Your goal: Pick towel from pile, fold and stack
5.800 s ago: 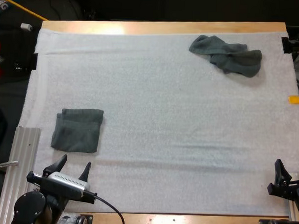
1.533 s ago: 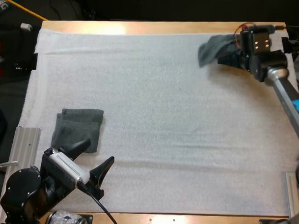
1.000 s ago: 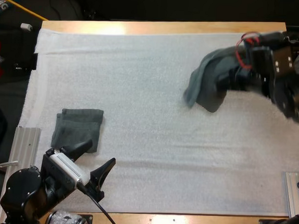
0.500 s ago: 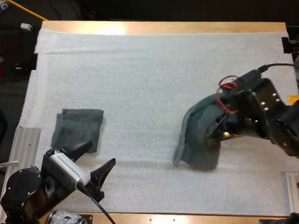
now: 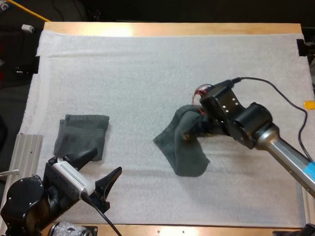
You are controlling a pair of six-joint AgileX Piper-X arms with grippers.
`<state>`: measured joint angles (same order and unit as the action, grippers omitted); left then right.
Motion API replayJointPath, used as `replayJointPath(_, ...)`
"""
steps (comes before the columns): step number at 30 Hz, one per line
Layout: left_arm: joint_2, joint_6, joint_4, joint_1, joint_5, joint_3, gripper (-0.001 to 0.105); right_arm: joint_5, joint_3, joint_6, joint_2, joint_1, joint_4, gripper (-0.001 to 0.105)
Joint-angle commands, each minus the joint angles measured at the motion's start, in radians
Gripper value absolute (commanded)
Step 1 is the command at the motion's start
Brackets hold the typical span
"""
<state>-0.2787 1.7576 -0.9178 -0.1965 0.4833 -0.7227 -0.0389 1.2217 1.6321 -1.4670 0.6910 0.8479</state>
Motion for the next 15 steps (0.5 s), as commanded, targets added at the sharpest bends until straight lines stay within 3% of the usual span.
replayJointPath(1,0.001,0.011,0.002,-0.004,0.007,-0.008,0.069,0.006,0.011,-0.021,0.004,0.001,-0.075,0.076)
replayJointPath(2,0.001,0.011,0.002,-0.004,0.007,-0.008,0.069,0.006,0.012,-0.03,0.003,0.001,-0.108,0.083)
replayJointPath(4,0.001,0.011,0.002,-0.004,0.007,-0.008,0.069,-0.002,0.017,-0.036,0.007,0.001,-0.127,0.084)
replayJointPath(15,0.001,0.011,-0.004,-0.004,0.007,-0.008,0.069,-0.01,0.055,-0.037,0.108,0.001,0.139,0.053)
